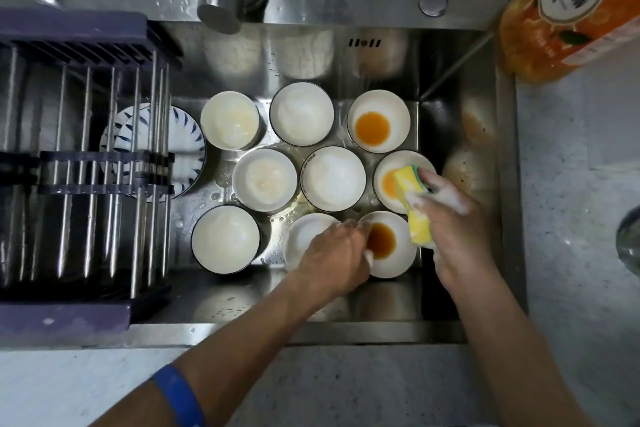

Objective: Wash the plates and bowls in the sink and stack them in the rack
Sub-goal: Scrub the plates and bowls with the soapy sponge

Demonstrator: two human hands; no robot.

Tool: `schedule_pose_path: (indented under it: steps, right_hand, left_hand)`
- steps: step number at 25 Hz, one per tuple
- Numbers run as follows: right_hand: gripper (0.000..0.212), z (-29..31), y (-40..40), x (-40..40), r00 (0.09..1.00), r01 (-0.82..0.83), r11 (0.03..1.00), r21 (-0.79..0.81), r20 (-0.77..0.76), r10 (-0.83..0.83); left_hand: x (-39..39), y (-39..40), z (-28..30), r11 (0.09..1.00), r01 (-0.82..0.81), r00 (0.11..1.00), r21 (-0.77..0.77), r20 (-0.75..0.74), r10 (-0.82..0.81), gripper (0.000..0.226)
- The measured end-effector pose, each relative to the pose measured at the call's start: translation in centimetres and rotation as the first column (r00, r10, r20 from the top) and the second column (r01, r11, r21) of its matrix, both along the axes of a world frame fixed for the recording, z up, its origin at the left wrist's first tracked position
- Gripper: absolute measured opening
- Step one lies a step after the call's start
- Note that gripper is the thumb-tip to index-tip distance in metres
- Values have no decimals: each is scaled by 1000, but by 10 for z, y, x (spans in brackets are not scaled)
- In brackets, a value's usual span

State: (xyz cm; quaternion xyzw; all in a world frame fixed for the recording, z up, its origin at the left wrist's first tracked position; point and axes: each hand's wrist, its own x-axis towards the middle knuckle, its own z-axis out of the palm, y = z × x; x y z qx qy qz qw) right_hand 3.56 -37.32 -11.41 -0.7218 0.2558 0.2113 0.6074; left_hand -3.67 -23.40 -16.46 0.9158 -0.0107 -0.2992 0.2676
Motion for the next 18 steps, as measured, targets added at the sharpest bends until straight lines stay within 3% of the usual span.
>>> schedule_pose_path:
  steps: [1, 3, 6, 9, 12, 14, 16, 18]
  right_hand:
    - [43, 0, -4, 0, 1000, 4, 1000, 0, 5, -4]
    - [43, 3, -10, -2, 1000, 21, 1000, 9, 15, -21]
    - [40, 5, -20, -11, 1000, -12, 1000, 7, 28, 12]
    - [37, 3, -25, -21, 999, -38, 999, -7, 32, 38]
    - [38, 2, -27, -24, 1000, -6, 1000, 14, 27, 6]
    - [33, 4, -27, -24, 999, 20, 1000, 9, 44, -20]
    - [29, 7, -29, -23, 996, 26, 1000, 7, 89, -26]
    - [28, 11, -30, -22, 987, 39, 999, 17, 153, -41]
  left_hand:
    - [9, -12, -7, 996, -91, 995, -5, -34, 90, 46]
    - [30, -26, -20, 986, -117, 991, 118, -54, 124, 36]
    - [44, -39, -33, 938, 53, 998, 342, -51, -38, 30]
    - [50, -45, -38, 918, 118, 993, 377, -19, -120, 31]
    - [54, -41, -48, 936, 119, 991, 332, 25, -135, 34]
    - [50, -36, -53, 964, 105, 994, 245, -44, -98, 38]
    - [48, -29, -47, 996, -68, 987, 58, -142, 75, 41]
    - [51, -19, -30, 971, -220, 952, -92, -237, 193, 40]
